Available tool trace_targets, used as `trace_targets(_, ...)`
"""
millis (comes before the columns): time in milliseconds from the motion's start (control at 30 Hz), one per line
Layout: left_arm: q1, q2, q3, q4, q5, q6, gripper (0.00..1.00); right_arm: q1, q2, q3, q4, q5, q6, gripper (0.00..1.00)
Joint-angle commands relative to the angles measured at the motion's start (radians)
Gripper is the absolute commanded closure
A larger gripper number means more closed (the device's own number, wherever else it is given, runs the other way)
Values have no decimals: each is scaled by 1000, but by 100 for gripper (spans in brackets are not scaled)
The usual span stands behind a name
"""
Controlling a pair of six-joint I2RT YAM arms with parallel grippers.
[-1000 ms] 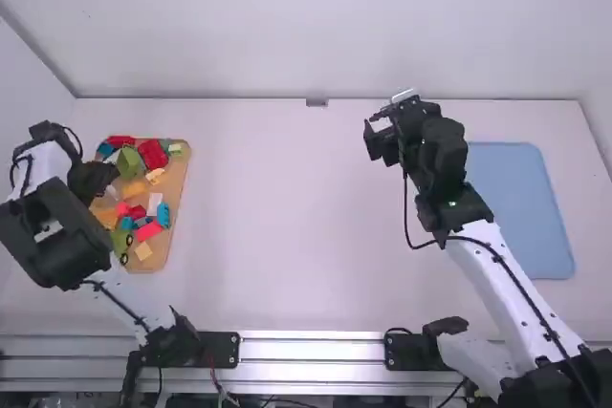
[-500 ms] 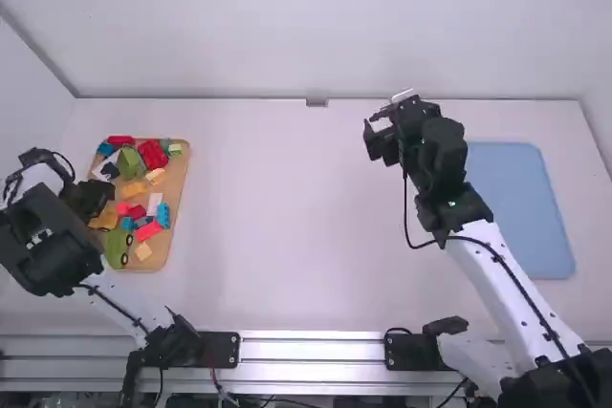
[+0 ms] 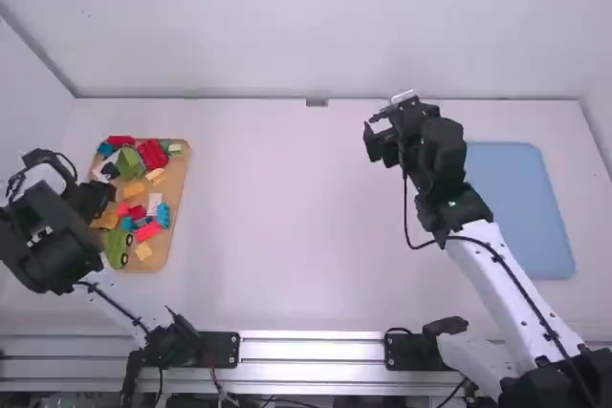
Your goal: Assemble lego blocks to make yellow taxi
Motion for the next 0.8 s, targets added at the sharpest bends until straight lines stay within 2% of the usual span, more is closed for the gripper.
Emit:
trace_targets(0, -8, 22, -5, 2, -20, -11, 3, 5, 8, 38, 2, 2, 6, 1)
trace_targets(567, -8, 22, -102, 142, -15, -53, 6, 5, 8, 38, -2, 2, 6, 1)
trace_targets(667, -8, 22, -119, 174, -18, -53, 11, 5, 8, 38, -3, 2, 6, 2)
trace_targets(767, -8, 22, -123, 182, -19, -52, 27, 5, 8, 38, -6, 3, 6, 2)
